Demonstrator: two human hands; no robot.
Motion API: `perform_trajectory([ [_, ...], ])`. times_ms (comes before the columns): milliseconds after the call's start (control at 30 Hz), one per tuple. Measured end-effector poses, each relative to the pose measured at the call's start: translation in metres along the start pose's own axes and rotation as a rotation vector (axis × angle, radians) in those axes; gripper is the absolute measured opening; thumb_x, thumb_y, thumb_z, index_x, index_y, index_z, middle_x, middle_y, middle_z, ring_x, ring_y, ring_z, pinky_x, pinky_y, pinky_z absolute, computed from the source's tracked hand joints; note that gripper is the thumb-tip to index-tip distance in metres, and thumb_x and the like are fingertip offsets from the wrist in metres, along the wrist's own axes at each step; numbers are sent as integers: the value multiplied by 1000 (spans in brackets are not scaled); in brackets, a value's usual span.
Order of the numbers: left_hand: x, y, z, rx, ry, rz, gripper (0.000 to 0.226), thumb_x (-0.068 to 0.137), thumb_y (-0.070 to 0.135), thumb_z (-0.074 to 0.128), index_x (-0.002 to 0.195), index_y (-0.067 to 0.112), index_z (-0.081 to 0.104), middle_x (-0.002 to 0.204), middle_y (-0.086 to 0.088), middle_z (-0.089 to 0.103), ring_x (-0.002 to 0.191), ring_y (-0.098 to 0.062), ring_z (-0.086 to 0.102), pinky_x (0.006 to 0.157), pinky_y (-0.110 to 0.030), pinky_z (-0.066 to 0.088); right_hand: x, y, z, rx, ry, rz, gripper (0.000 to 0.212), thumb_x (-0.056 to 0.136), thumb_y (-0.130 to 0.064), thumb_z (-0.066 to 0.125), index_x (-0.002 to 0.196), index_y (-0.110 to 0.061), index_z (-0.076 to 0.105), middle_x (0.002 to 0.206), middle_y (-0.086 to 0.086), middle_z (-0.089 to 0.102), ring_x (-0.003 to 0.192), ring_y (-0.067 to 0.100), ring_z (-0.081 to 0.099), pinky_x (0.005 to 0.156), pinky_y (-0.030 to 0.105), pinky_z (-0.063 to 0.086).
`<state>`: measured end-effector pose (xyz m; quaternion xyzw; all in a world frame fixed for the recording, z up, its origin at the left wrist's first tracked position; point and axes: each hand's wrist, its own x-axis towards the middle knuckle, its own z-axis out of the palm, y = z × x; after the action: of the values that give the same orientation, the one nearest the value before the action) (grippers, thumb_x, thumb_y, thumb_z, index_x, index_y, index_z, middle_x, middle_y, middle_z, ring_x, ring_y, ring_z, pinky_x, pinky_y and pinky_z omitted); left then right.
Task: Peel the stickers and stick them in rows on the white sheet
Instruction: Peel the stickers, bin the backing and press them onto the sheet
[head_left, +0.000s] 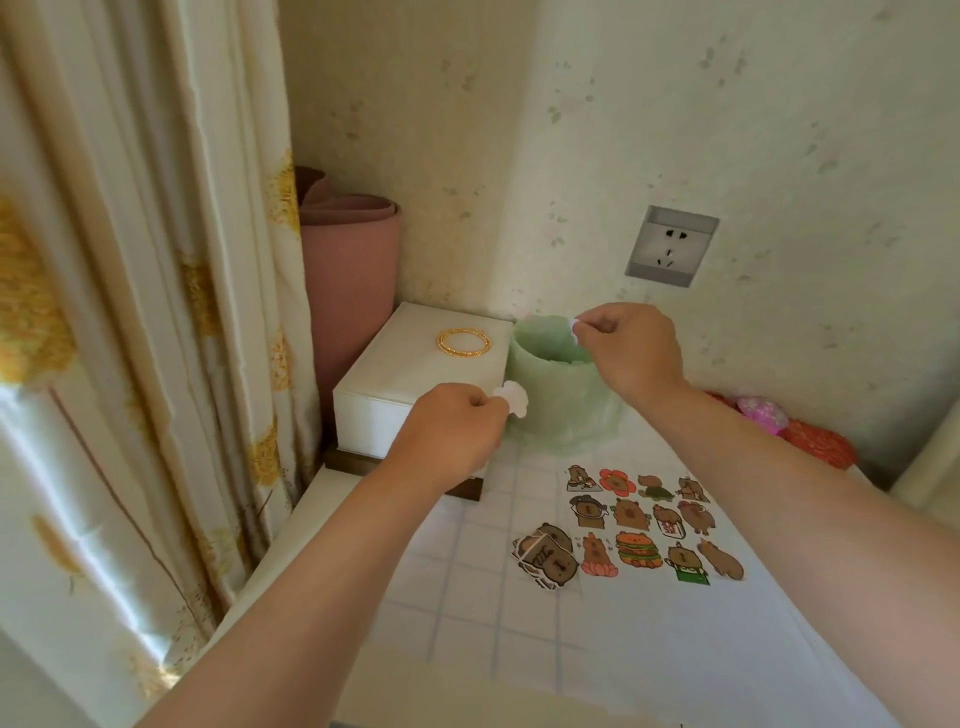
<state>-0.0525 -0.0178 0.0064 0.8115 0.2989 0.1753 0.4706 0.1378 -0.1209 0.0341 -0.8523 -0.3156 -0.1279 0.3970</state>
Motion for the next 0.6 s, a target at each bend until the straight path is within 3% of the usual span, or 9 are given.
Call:
perform_trajectory([
  [167, -3, 0, 0, -17, -40, 25, 26, 89, 24, 50, 75, 8, 65, 76, -7, 67, 63, -18, 59, 77, -39, 56, 28, 9, 14, -350, -160, 22, 18, 91, -34, 67, 88, -21, 79, 96, -3, 76, 90, 22, 69, 78, 34, 57],
  [267, -2, 0, 2, -29, -58, 17, 27, 89, 25, 52, 75, 7, 66, 82, -9, 72, 62, -17, 59, 81, -40, 57, 30, 13, 18, -432, -216, 10, 21, 87, -21, 59, 91, -13, 78, 94, 6, 76, 91, 30, 71, 76, 41, 59],
  [400, -4, 5, 5, -119, -97, -38, 25, 88, 22, 51, 73, 9, 67, 76, -7, 72, 55, -16, 58, 66, -31, 53, 13, 14, 8, -257, -168, -76, 25, 97, -24, 57, 115, -25, 74, 119, -7, 71, 106, 15, 66, 94, 35, 53],
  [500, -8, 10, 8, -306, -168, -144, 22, 91, 16, 49, 75, 10, 63, 67, -2, 65, 50, -15, 53, 51, -23, 44, -28, 5, -8, -42, -159, -209, 21, 94, -22, 63, 111, -29, 73, 113, -13, 70, 70, -1, 57, 82, 32, 54],
  [600, -13, 17, 14, -426, -243, -251, 20, 93, 15, 49, 75, 10, 58, 65, -2, 62, 48, -15, 51, 47, -22, 40, -79, 0, -31, 34, -248, -331, 26, 84, -26, 74, 108, -33, 72, 110, -19, 64, 63, 9, 59, 72, 30, 53],
])
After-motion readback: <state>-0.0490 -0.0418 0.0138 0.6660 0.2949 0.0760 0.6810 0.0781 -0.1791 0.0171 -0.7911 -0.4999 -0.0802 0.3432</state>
